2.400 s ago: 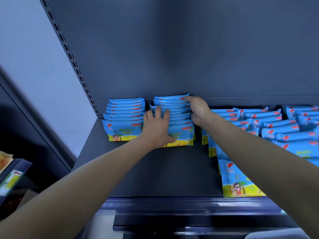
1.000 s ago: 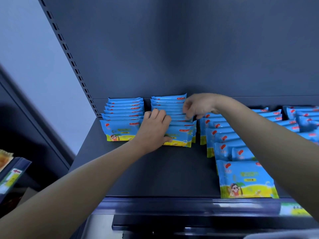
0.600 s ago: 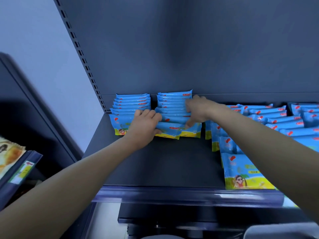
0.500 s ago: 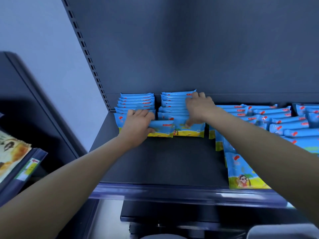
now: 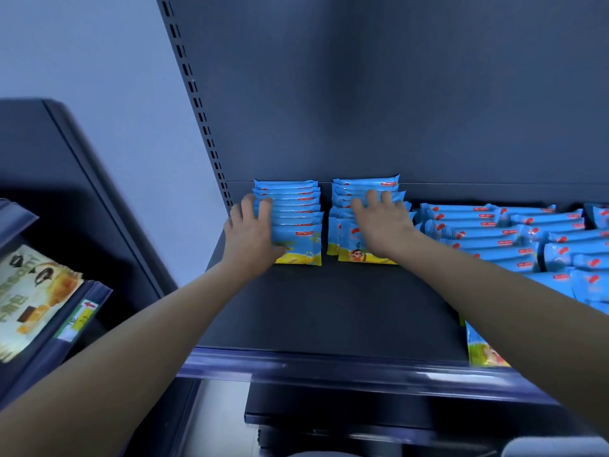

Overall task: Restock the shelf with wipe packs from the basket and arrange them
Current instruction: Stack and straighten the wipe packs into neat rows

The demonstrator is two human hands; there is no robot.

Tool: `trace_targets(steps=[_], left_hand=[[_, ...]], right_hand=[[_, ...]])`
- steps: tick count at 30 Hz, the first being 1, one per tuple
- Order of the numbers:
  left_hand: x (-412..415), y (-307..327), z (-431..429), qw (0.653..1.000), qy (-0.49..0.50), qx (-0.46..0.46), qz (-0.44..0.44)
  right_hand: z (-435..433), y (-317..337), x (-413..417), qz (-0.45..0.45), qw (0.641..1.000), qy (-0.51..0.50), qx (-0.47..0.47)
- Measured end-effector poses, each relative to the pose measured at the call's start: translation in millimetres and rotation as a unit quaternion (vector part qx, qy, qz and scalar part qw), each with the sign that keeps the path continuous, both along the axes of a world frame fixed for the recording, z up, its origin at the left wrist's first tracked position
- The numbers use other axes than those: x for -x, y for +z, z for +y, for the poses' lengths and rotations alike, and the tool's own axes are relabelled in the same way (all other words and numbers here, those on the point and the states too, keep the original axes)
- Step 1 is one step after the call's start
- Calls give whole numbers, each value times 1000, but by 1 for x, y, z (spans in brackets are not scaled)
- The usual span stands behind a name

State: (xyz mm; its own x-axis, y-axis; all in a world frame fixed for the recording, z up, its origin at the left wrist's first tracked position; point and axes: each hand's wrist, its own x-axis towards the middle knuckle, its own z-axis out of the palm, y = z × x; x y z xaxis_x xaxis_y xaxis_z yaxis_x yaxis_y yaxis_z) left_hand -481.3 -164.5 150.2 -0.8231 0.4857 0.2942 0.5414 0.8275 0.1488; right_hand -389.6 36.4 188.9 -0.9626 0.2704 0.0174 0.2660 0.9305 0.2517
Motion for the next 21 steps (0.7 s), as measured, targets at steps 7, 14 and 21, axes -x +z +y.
trace_targets(steps=[7,14,21], left_hand=[[6,-5,6,997,0,11,-72],[3,-10,6,998,7,49,-28],[1,-7,10,993,3,118,16]], right_hand=[[3,-1,2,-10,1000,24,-10],[1,-1,4,-20,1000,20,-14],[19,5,-4,-25,999,24,11]])
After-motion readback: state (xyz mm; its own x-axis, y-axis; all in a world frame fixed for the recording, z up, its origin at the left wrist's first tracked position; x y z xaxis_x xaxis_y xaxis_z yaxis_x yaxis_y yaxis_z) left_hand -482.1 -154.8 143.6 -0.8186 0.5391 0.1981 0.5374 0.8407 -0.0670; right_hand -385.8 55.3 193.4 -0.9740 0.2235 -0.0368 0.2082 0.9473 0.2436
